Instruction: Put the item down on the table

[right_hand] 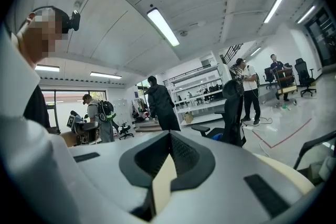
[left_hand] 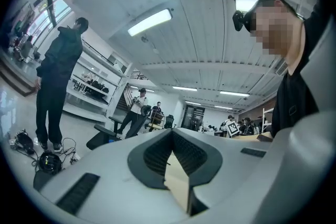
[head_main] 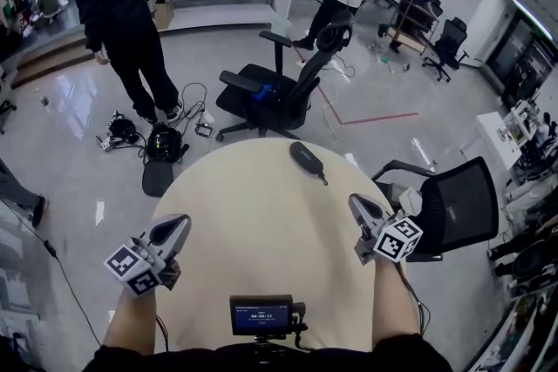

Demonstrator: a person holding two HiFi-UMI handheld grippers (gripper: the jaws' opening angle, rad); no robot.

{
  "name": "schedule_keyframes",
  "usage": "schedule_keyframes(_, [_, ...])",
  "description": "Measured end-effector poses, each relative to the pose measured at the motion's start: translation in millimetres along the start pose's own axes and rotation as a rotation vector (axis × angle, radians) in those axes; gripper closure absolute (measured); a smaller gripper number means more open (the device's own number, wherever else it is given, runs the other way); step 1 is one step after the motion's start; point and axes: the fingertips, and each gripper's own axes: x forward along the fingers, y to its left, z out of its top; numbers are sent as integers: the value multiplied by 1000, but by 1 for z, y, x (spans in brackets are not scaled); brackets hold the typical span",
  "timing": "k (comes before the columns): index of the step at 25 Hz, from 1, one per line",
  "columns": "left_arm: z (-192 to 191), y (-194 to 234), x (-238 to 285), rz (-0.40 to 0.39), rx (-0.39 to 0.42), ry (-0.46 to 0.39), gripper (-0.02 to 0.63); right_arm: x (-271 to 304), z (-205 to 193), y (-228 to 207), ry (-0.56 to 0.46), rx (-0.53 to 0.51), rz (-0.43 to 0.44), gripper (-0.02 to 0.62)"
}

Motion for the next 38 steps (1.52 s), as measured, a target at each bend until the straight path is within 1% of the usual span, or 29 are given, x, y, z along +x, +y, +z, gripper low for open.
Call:
schedule_keyframes(5, [19,-10,-49,18,-4,-28,606,-28,5,41,-11,0,-19,591])
schedule_keyframes(9, [41,-25,-79,15,-1,-45,606,-49,16,74,-9,-3,-31,591])
schedule_keyframes(14, [59,-34,-113,11,11,-59,606,-81,27,108,-28,-14,-62,591])
schedule_keyframes(18, [77,-47,-136,-18,26,-87,606,-104,35,137,-42,-15,-88,591])
schedule_keyframes(21, [86,-54,-151,-44,40,-85,606,-115,41,161,-55,-15,-97,591])
schedule_keyframes(25, [89,-65,-170,-75,35,-77,606,-128,46,193,-58,-42,-103,591])
schedule_keyframes(28, [83,-76,-181,-85,21,-61,606,-144,46,213,-58,-52,-102,591])
schedule_keyframes(32, [82,-90,-188,-79,3,-67,606,-158,40,225,-32,-78,-87,591])
schedule_keyframes(34, [83,-106,-188,-77,13,-78,606,-169,40,225,-23,-100,-70,591])
schedule_keyframes(38, [84,-145,-179,-59,46,-92,606,-192,55,216,-49,-114,-17,591])
